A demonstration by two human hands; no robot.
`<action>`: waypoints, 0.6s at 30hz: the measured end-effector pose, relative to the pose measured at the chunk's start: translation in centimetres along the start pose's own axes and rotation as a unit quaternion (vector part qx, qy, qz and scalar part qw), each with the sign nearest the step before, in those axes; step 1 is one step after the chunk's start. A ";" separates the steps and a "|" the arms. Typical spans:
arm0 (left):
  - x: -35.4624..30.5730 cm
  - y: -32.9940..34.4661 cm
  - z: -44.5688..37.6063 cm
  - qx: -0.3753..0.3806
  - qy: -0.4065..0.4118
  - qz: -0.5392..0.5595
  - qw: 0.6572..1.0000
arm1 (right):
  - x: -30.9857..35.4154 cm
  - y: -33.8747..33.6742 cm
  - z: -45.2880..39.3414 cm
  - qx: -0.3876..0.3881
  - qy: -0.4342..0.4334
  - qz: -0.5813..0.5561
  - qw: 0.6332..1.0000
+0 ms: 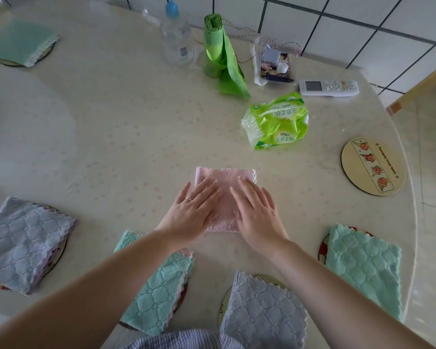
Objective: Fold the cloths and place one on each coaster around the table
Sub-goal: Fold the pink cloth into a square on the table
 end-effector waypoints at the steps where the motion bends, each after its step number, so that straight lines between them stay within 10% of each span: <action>1: 0.2 0.1 -0.2 0.009 0.012 -0.012 1.000 | 0.1 0.4 -0.3 0.020 -0.012 0.019 1.000; 14: 2.3 0.3 -1.4 0.117 -0.096 -0.064 0.986 | -1.5 1.5 0.4 0.129 0.114 0.053 0.984; 18: 2.1 -1.2 -0.7 0.002 -0.241 0.047 0.970 | -1.6 -0.8 1.2 0.109 0.163 -0.027 0.980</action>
Point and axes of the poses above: each hand's wrist, its own z-axis away from the middle knuckle, its own y-axis out of the palm, x = y × z, the point moved 1 cm from there along -z, towards the middle knuckle, and after that the axes turned 13 degrees about -x, right-handed, at the moved point
